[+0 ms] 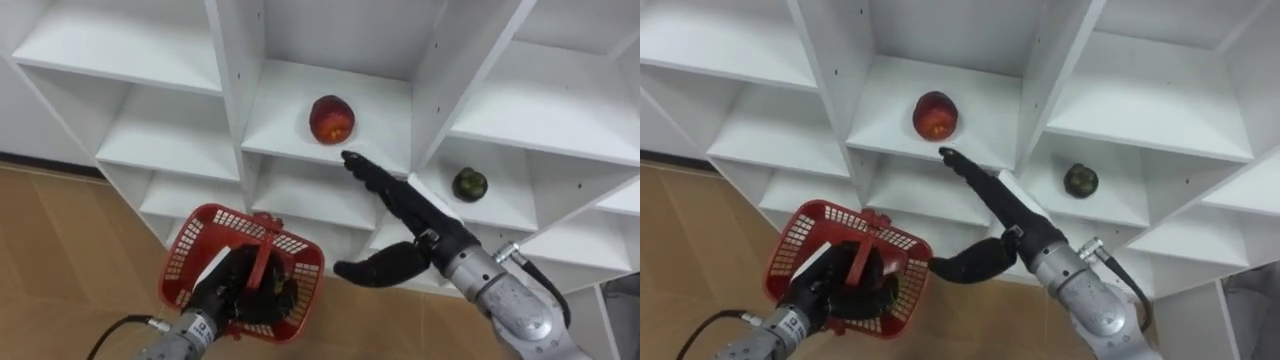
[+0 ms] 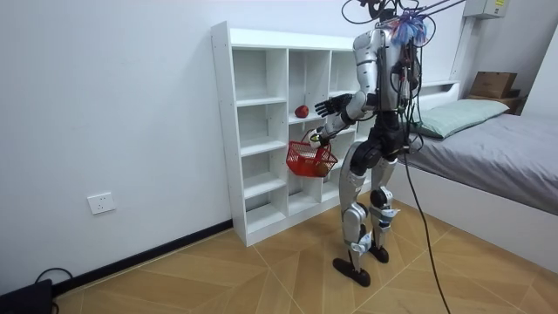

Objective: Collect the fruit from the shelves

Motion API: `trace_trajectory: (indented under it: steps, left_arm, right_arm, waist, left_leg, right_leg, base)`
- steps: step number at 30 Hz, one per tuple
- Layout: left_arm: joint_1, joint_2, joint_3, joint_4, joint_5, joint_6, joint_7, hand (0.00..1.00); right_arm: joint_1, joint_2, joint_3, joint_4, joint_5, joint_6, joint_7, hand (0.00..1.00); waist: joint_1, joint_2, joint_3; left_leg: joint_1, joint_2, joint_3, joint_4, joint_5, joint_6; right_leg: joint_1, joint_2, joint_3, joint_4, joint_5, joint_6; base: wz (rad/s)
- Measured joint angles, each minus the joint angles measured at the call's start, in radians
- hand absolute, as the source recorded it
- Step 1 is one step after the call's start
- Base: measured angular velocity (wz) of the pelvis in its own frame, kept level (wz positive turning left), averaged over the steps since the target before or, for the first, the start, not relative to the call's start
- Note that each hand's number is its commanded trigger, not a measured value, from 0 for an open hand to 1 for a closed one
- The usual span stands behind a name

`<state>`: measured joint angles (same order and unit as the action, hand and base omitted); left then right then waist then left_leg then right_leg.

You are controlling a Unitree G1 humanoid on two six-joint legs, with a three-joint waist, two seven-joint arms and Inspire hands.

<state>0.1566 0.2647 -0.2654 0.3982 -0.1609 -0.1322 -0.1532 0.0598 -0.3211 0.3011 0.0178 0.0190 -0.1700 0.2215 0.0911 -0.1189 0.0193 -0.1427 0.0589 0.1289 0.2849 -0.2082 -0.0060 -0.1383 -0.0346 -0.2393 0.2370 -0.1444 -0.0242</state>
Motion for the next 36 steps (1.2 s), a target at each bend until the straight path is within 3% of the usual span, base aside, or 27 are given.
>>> trace_trajectory:
  steps: [2, 8, 19, 29, 32, 36]
  left_arm:
    - [0.000, -0.002, 0.019, 0.020, 0.004, 0.000, 0.018, 1.00]
    - [0.000, -0.004, 0.044, 0.048, 0.020, 0.000, 0.046, 1.00]
    - [-0.007, -0.012, 0.069, 0.064, 0.047, -0.001, 0.063, 1.00]
    - [-0.004, -0.014, 0.108, 0.064, 0.067, -0.001, 0.059, 1.00]
    - [-0.002, -0.017, 0.108, 0.064, 0.077, -0.001, 0.054, 1.00]
    - [-0.001, -0.017, 0.106, 0.064, 0.076, -0.001, 0.054, 1.00]
  right_arm:
    - [-0.011, 0.000, -0.001, -0.007, 0.023, 0.000, 0.000, 0.00]
    - [-0.031, -0.001, -0.002, -0.025, 0.034, -0.003, -0.005, 0.00]
    - [-0.102, -0.004, -0.034, -0.040, 0.033, -0.005, -0.125, 0.00]
    - [-0.119, -0.004, -0.059, -0.031, 0.025, -0.011, -0.217, 0.00]
    - [-0.126, -0.004, -0.059, -0.008, 0.019, -0.013, -0.235, 0.00]
    - [-0.190, -0.004, -0.059, 0.076, 0.024, -0.016, -0.257, 0.00]
  waist:
    - [-0.001, -0.013, -0.0009]
    - [0.001, -0.022, -0.0023]
    - [-0.002, -0.046, -0.0035]
    - [0.003, -0.037, 0.0028]
    - [0.019, -0.037, 0.0026]
    - [0.022, -0.038, 0.0024]
  left_leg:
    - [0.007, 0.002, -0.001, -0.003, -0.001, -0.001]
    - [0.023, 0.002, -0.002, -0.013, -0.002, -0.003]
    - [0.025, 0.001, -0.023, -0.021, -0.004, -0.006]
    - [0.008, -0.002, -0.051, -0.010, -0.004, -0.006]
    - [-0.001, -0.002, -0.062, -0.006, -0.004, -0.006]
    - [-0.021, -0.004, -0.091, 0.009, -0.003, -0.007]
  right_leg:
    - [0.009, 0.002, -0.007, -0.005, 0.000, 0.000]
    - [0.025, 0.004, -0.008, -0.016, 0.002, 0.001]
    - [0.033, 0.007, -0.011, -0.016, 0.002, 0.001]
    - [0.035, 0.001, -0.052, -0.016, 0.002, 0.001]
    - [0.036, 0.001, -0.065, -0.015, 0.002, 0.001]
    - [0.036, -0.002, -0.092, -0.015, 0.002, 0.001]
  base:
    - [0.05]
    - [0.01]
    - [0.03]
    - [0.08]
    - [0.10]
    - [0.23]
